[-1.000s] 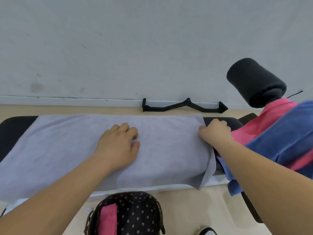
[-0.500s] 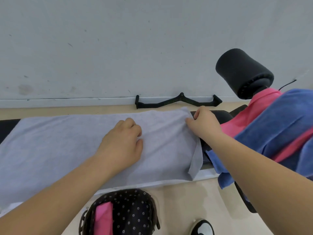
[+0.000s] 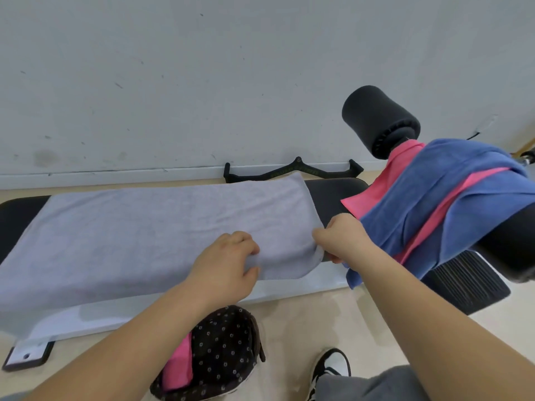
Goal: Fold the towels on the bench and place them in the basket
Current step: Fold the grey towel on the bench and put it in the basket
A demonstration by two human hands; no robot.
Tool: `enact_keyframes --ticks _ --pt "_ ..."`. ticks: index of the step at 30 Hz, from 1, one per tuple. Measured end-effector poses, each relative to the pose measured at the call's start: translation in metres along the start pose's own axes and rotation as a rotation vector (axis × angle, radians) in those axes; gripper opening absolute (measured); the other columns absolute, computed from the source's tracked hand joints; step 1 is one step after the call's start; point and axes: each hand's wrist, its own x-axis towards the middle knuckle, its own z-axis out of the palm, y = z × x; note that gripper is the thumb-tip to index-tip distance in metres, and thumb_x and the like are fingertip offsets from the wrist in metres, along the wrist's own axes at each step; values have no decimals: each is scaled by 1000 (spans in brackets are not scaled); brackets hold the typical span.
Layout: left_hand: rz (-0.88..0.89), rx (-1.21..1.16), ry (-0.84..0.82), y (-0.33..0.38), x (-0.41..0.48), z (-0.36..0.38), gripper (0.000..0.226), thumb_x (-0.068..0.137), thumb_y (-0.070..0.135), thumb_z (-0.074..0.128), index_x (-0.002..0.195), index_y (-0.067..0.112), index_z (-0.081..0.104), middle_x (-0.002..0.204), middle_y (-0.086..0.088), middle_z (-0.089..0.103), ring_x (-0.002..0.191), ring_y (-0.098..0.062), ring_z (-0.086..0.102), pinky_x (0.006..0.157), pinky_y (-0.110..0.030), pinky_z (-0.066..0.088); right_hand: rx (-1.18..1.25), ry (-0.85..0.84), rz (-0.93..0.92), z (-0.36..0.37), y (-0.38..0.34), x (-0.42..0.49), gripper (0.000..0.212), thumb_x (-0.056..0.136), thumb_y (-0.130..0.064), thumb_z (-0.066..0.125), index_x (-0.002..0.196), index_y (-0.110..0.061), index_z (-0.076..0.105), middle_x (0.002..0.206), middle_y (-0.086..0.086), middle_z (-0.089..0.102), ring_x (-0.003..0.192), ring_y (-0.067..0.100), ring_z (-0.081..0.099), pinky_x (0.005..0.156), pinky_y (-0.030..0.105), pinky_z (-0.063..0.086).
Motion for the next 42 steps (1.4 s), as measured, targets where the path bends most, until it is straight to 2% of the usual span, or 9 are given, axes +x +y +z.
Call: enact_keyframes --ticks 3,8,18,21,25,29,34,38,42 --pt "-37 -147 96 16 4 4 39 96 47 59 130 27 62 140 15 50 129 -8 49 103 -30 46 212 76 -23 8 -5 -3 11 82 -18 55 79 -8 53 74 10 52 68 29 58 68 48 64" --pt "52 -282 128 45 17 19 36 96 44 63 124 22 65 128 13 58 120 -8 53 101 -30 47 150 -16 88 6 14 -3 14 93 -7 42 99 -6 55 79 23 70 51 28 68 52 39 63" --pt "203 95 -36 63 58 45 43 89 40 54 127 24 65 141 6 53 124 -21 47 101 -40 43 217 -81 47 -10 43 11 13 85 -4 66 76 -10 59 83 22 76 76 32 77 78 52 64" --pt "116 -108 23 71 75 44 36 88 30 50 115 20 71 121 4 62 107 -18 55 90 -40 51 292 -49 11 -15 44 14 12 83 -3 63 90 -9 55 83 18 71 67 31 71 66 44 65" --pt "-141 -299 126 78 129 29 22 99 33 54 95 18 69 97 2 68 88 -19 63 82 -39 55 420 -61 -71 -18 36 14 13 83 1 52 87 -10 50 72 8 48 63 27 49 39 21 42" --pt "-187 -111 49 77 195 17 30 100 40 53 111 14 63 113 -4 68 104 -25 62 84 -37 53 447 -128 -38 -9 39 13 14 83 1 56 88 -11 52 84 8 54 78 29 58 62 45 64" --pt "-239 100 -146 84 237 39 51 95 50 56 135 20 51 144 -12 50 120 -31 58 88 -40 53 335 -178 -46 -6 47 22 20 83 -2 54 89 -14 69 84 6 68 73 23 63 62 36 58" --pt "-288 65 -90 89 246 34 7 94 15 54 89 11 56 111 -11 67 97 -28 64 69 -35 48 230 -197 -11 -14 51 27 23 77 -8 51 86 5 69 66 15 61 58 26 60 64 49 59" --pt "-281 -269 -26 98 252 34 27 87 4 55 111 9 65 107 -9 68 104 -29 65 84 -36 56 255 -145 15 -25 57 24 20 77 -8 51 84 6 64 68 12 57 60 30 62 75 58 60"
